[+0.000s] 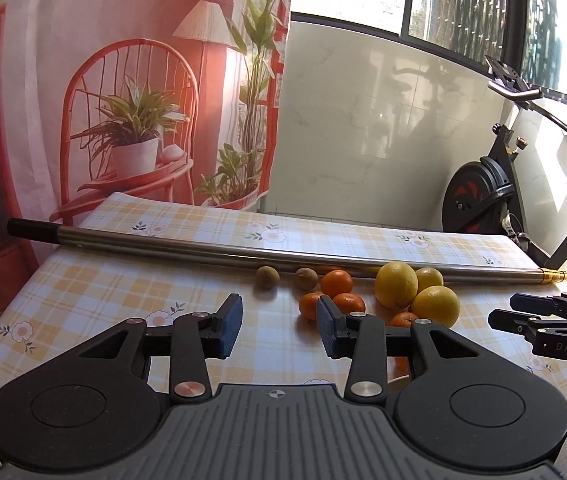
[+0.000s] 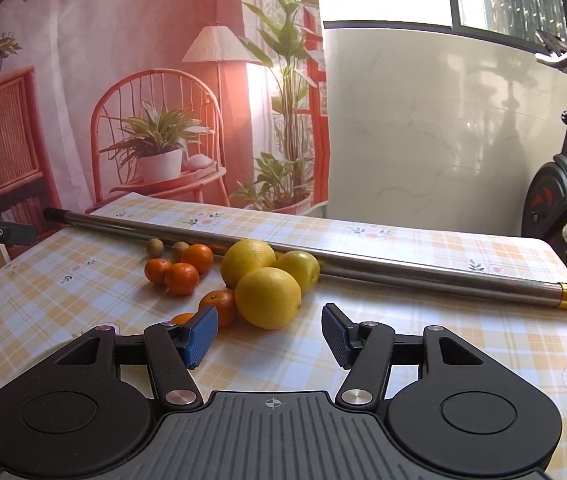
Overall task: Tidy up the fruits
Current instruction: 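Withdraw both tools from the plate back toward the fruit pile, then grasp a large yellow lemon with the right tool, then grasp an orange tangerine with the left tool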
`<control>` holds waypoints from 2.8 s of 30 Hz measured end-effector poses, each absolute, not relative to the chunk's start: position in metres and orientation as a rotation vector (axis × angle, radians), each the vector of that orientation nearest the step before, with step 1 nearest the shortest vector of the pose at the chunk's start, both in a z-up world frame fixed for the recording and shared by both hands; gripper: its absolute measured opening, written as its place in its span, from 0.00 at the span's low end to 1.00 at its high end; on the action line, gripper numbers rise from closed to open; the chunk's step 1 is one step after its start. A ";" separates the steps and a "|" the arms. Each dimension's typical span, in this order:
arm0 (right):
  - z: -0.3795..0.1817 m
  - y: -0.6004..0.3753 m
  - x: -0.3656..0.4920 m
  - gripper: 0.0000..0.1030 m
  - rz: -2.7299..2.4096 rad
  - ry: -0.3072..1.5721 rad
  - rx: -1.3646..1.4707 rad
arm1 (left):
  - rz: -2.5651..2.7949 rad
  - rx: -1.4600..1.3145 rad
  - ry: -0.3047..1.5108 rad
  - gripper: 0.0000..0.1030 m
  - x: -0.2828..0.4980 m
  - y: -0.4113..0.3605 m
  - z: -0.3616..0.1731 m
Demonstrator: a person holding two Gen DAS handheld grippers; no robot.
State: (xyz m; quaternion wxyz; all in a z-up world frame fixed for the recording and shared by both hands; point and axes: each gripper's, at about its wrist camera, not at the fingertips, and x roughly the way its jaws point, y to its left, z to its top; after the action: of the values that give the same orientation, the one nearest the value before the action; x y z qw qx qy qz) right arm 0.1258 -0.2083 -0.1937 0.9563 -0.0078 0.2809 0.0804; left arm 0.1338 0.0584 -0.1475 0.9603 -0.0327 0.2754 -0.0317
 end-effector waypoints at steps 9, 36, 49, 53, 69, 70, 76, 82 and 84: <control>-0.209 -0.198 0.185 0.53 0.187 0.607 -0.041 | -0.066 -0.072 0.575 0.42 0.147 0.057 -0.152; -0.250 -0.214 0.208 0.53 0.227 0.668 0.091 | -0.119 -0.063 0.678 0.42 0.170 0.040 -0.174; -0.249 -0.228 0.177 0.53 0.206 0.610 0.099 | -0.183 -0.084 0.758 0.42 0.196 0.017 -0.190; -0.250 -0.227 0.177 0.53 0.205 0.606 0.102 | -0.215 -0.057 0.759 0.41 0.205 0.007 -0.190; -0.252 -0.228 0.172 0.53 0.185 0.592 0.106 | -0.214 0.098 0.705 0.36 0.247 -0.029 -0.204; -0.252 -0.227 0.172 0.53 0.185 0.591 0.103 | -0.213 0.105 0.710 0.36 0.250 -0.030 -0.206; -0.251 -0.227 0.171 0.53 0.185 0.585 0.102 | -0.203 0.165 0.733 0.33 0.257 -0.033 -0.216; -0.251 -0.227 0.171 0.53 0.188 0.584 0.103 | -0.213 0.215 0.717 0.33 0.256 -0.038 -0.221; -0.251 -0.228 0.171 0.53 0.188 0.584 0.103 | -0.211 0.229 0.718 0.35 0.257 -0.040 -0.222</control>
State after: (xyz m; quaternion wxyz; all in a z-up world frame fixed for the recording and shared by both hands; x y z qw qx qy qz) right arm 0.1711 -0.2275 -0.2512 0.9519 0.0506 0.2875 0.0927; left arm 0.2569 -0.0401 -0.2215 0.9244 0.1116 0.3498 -0.1030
